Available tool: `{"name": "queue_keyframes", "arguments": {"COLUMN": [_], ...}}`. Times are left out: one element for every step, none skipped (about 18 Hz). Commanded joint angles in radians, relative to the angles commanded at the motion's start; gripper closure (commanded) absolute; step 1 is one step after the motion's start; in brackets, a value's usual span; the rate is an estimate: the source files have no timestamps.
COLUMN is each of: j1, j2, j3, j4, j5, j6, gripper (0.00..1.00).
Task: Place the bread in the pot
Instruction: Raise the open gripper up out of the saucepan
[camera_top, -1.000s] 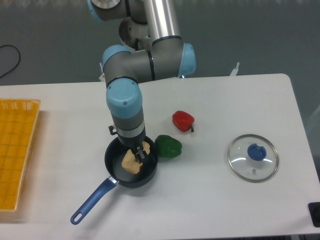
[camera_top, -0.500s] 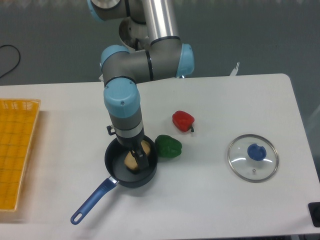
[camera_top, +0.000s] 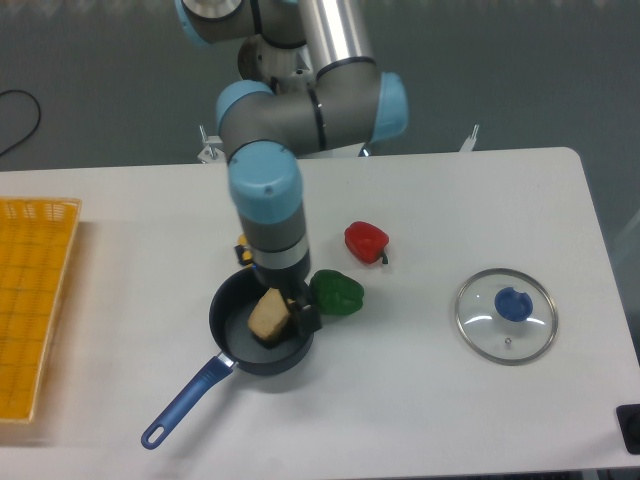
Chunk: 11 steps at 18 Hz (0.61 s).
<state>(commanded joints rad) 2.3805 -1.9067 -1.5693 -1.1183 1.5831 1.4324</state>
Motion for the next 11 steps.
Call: {"name": "queue_keyframes", "arguments": {"j1": [0.020,0.038,0.054,0.072,0.091,0.109,0.126,0.141,0.157,0.164,0.172], "j2": [0.002,0.002,0.002,0.002,0.002,0.002,0.002,0.000,-0.002,-0.003,-0.006], "j3": [0.000,0.000,0.000,0.000,0.000,0.000,0.000,-0.003,0.000,0.000,0.000], "j4": [0.000,0.000,0.002,0.002,0.000,0.000,0.000,0.002,0.005,0.006,0.006], "j5": [0.000,0.002,0.003,0.005,0.005,0.005,0.005,0.005,0.005,0.005,0.005], "j6": [0.023,0.046,0.069,0.095,0.123,0.150,0.173,0.193,0.210,0.226,0.236], "gripper": [0.00,0.00,0.00,0.00,0.00,0.00,0.00,0.00,0.00,0.00,0.00]}}
